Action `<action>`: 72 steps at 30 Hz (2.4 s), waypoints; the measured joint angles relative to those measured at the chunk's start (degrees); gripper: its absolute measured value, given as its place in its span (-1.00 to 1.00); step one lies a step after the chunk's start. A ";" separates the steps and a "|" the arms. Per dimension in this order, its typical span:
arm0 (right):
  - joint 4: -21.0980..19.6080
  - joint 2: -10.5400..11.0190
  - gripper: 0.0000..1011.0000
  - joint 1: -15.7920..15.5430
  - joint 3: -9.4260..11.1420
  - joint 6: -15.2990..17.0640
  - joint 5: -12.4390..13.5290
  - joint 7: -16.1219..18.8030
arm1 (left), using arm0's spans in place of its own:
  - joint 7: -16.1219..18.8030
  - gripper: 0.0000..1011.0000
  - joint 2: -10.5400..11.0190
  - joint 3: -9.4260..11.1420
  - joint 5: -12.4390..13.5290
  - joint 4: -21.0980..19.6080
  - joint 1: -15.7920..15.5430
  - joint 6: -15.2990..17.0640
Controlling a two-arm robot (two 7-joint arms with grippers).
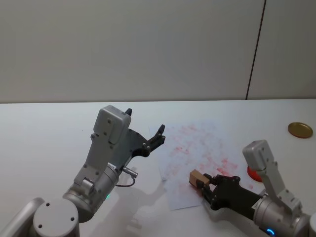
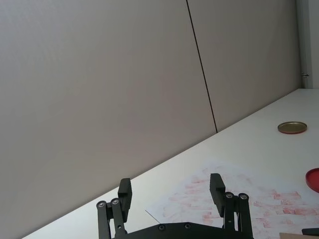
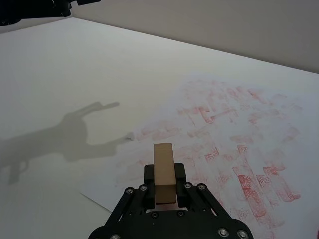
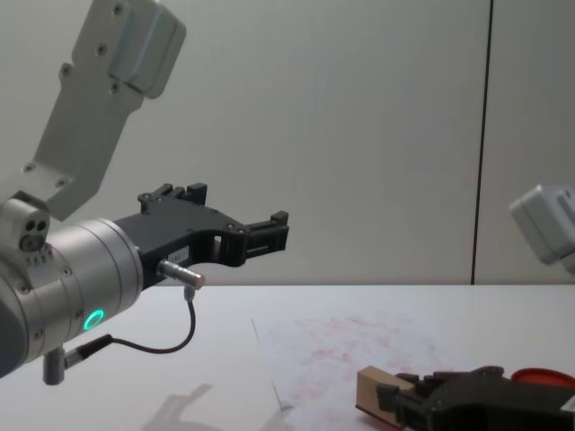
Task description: Use the one hand to pick up the stamp and affix it onto the A4 paper.
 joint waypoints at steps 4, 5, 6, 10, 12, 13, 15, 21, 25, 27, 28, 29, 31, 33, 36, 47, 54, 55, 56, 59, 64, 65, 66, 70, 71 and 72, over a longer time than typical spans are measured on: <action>0.36 -0.01 -0.57 0.17 -0.10 0.22 -0.37 0.21 | 0.00 0.96 0.00 0.00 0.00 0.00 0.00 0.00; 0.51 -0.02 -0.57 0.24 -0.14 0.36 -0.54 0.33 | 0.00 0.96 0.00 0.00 0.00 0.00 0.00 0.00; 0.57 -0.01 -0.57 0.27 -0.15 0.41 -0.59 0.37 | 0.00 0.96 0.00 0.00 0.00 0.00 0.00 0.00; 0.88 0.03 -0.57 0.43 -0.26 0.73 -0.97 0.78 | 0.00 0.96 0.00 0.00 0.00 0.00 0.00 0.00; 1.04 0.07 -0.57 0.53 -0.28 0.92 -1.14 1.03 | 0.00 0.96 0.00 0.00 0.00 0.00 0.00 0.00; 1.08 0.08 -0.57 0.58 -0.29 0.99 -1.18 1.11 | 0.00 0.96 0.00 0.00 0.00 0.00 0.00 0.00; 1.16 0.11 -0.57 0.65 -0.29 1.14 -1.27 1.29 | 0.00 0.96 0.00 0.00 0.00 0.00 0.00 0.00; 1.35 0.32 -0.57 0.98 -0.32 2.02 -1.78 2.15 | 0.00 0.96 0.00 0.00 0.00 0.00 0.00 0.00; 1.39 0.48 -0.57 1.00 -0.33 2.38 -1.86 2.50 | 0.00 0.96 0.00 0.00 0.00 0.00 0.00 0.00; 1.38 0.52 -0.57 0.99 -0.33 2.45 -1.84 2.54 | 0.00 0.96 0.00 0.00 0.00 0.00 0.00 0.00; 1.38 0.55 -0.57 0.98 -0.33 2.46 -1.79 2.54 | 0.00 0.96 0.00 0.00 0.00 0.00 0.00 0.00; 1.38 0.59 -0.57 0.96 -0.33 2.47 -1.70 2.55 | 0.00 0.96 0.00 0.00 0.00 0.00 0.00 0.00; 1.23 0.67 -0.57 0.87 -0.26 2.48 -1.20 2.50 | 0.00 0.96 0.00 0.00 0.00 0.00 0.00 0.00; 0.99 0.77 -0.57 0.68 -0.20 2.39 -0.47 2.28 | 0.00 0.96 0.00 0.00 0.00 0.00 0.00 0.00; 0.44 0.91 -0.57 0.58 0.02 1.95 0.52 1.71 | 0.00 0.96 0.00 0.00 0.00 0.00 0.00 0.00; -3.07 1.85 -0.57 0.57 1.96 -1.45 4.77 -1.47 | 0.00 0.96 0.00 0.00 0.00 0.00 0.00 0.00; -4.55 3.46 -0.57 0.29 3.61 -2.30 5.57 -3.53 | 0.00 0.96 0.00 0.00 0.00 0.00 0.00 0.00; -4.55 3.46 -0.57 0.29 3.61 -2.30 5.57 -3.53 | 0.00 0.96 0.00 0.00 0.00 0.00 0.00 0.00; -4.66 3.93 -0.57 0.17 3.99 -2.30 5.57 -3.85 | 0.00 0.96 0.00 0.00 0.00 0.00 0.00 0.00; -4.81 4.72 -0.57 -0.11 4.61 -2.23 5.56 -4.37 | 0.00 0.96 0.00 0.00 0.00 0.00 0.00 0.00; -4.77 6.11 -0.57 -0.75 5.61 -1.85 5.45 -5.22 | 0.00 0.96 0.00 0.00 0.00 0.00 0.00 0.00; -4.71 6.29 -0.57 -0.84 5.74 -1.79 5.42 -5.32 | 0.00 0.96 0.00 0.00 0.00 0.00 0.00 0.00; -4.65 6.45 -0.57 -0.92 5.86 -1.74 5.40 -5.41 | 0.00 0.96 0.00 0.00 0.00 0.00 0.00 0.00; -4.13 7.35 -0.57 -1.42 6.52 -1.38 5.35 -5.89 | 0.00 0.96 0.00 0.00 0.00 0.00 0.00 0.00; -3.98 7.51 -0.57 -1.51 6.65 -1.33 5.35 -5.94 | 0.00 0.96 0.00 0.00 0.00 0.00 0.00 0.00; -3.87 7.62 -0.57 -1.56 6.72 -1.28 5.35 -6.02 | 0.00 0.96 0.00 0.00 0.00 0.00 0.00 0.00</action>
